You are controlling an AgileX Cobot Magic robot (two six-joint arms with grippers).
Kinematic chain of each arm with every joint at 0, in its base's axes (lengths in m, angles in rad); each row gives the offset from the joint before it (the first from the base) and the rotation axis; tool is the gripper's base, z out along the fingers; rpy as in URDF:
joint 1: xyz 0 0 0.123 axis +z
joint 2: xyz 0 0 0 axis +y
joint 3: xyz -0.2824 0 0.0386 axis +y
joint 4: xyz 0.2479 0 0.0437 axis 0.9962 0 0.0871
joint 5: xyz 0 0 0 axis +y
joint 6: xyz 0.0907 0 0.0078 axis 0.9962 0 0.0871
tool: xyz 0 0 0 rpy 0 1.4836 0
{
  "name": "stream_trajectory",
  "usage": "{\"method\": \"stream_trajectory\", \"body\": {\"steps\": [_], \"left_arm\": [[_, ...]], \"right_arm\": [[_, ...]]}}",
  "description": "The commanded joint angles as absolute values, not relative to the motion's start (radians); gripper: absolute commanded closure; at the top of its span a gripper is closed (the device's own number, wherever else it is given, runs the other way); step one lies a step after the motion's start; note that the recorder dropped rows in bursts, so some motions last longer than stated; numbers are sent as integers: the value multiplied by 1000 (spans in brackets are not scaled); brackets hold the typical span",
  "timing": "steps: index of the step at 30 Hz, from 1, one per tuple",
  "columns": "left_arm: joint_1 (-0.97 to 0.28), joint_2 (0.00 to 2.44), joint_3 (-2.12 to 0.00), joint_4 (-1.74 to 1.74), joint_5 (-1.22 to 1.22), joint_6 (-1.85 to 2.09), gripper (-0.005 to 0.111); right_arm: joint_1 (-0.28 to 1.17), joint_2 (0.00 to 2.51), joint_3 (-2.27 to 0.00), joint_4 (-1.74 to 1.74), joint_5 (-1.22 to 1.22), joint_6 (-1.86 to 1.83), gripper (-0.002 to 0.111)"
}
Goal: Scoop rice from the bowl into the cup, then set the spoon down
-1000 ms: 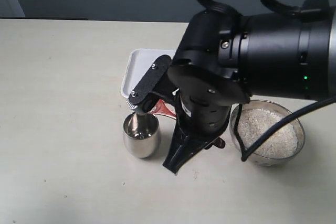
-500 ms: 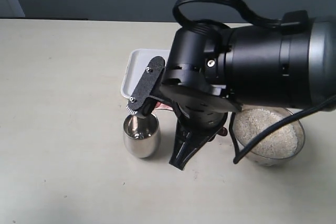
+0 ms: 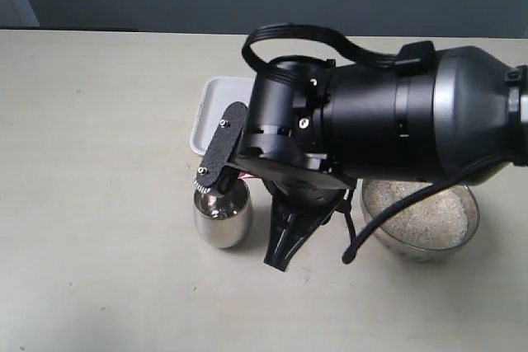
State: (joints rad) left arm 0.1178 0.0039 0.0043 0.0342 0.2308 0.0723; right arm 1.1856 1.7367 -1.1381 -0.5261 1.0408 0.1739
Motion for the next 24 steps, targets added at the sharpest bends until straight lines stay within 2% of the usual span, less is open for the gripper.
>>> {"method": "stream_trajectory", "body": {"steps": [1,24], "left_arm": [[118,0,0,32,218,71,106],[118,0,0,32,218,71,106]], "right_arm": [[1217,1737,-1141,-565,1039,169,109],[1241,1737,-1141,-629,1093,172,109]]}}
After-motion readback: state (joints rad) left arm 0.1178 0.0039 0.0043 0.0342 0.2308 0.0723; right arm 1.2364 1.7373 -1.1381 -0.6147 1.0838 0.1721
